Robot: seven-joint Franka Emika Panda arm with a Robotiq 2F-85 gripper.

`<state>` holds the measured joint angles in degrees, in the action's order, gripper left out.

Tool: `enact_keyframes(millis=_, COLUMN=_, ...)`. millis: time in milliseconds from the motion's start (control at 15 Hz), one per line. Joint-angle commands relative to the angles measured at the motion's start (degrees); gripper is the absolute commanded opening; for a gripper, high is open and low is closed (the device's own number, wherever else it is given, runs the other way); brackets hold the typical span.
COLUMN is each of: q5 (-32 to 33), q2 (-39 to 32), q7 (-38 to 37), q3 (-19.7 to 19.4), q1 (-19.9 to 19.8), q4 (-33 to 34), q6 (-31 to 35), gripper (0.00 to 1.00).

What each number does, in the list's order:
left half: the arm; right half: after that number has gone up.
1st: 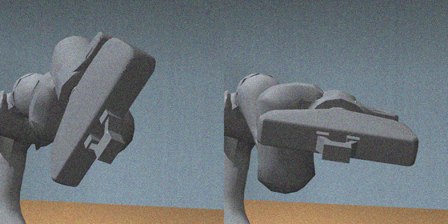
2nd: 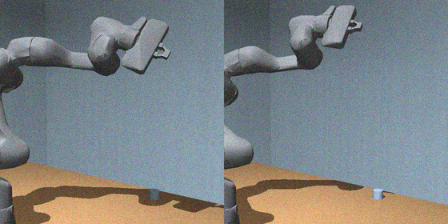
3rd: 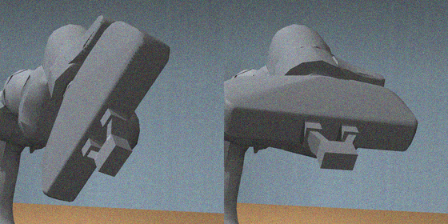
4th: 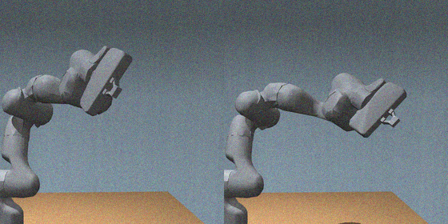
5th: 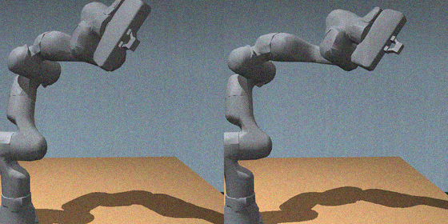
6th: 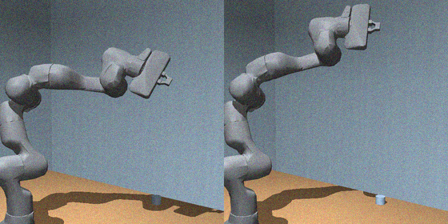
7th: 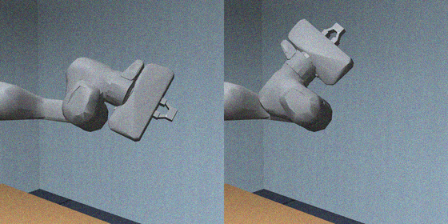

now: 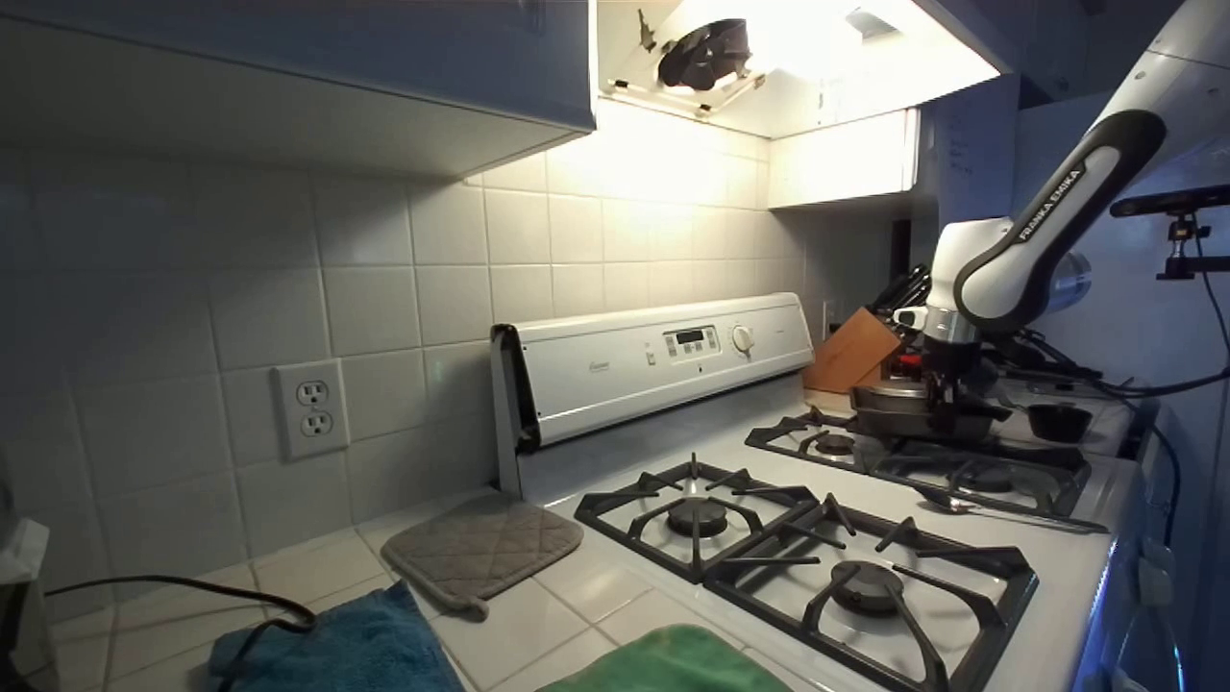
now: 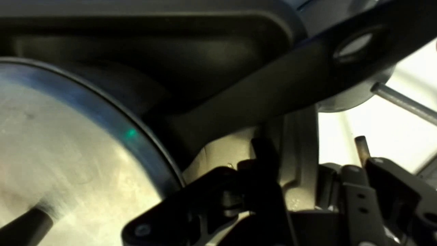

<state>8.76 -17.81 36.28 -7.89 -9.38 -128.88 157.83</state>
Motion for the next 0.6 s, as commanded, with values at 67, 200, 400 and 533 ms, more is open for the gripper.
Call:
enact_keyframes(millis=67, q5=7.11, q2=0.6, q7=-12.19, q3=-2.59, q1=2.16, q4=-0.91, q6=-0.46, gripper=0.01)
enact_keyframes(millis=200, q5=8.68, q2=0.59, q7=-16.72, q3=-3.33, q1=2.75, q4=-0.48, q6=-1.45, gripper=0.01)
enact_keyframes(millis=400, q5=9.01, q2=0.64, q7=-20.36, q3=-3.4, q1=2.74, q4=-0.2, q6=-2.6, gripper=0.01)
enact_keyframes(millis=533, q5=8.56, q2=0.62, q7=-21.46, q3=-3.24, q1=2.5, q4=0.02, q6=-2.86, gripper=0.01)
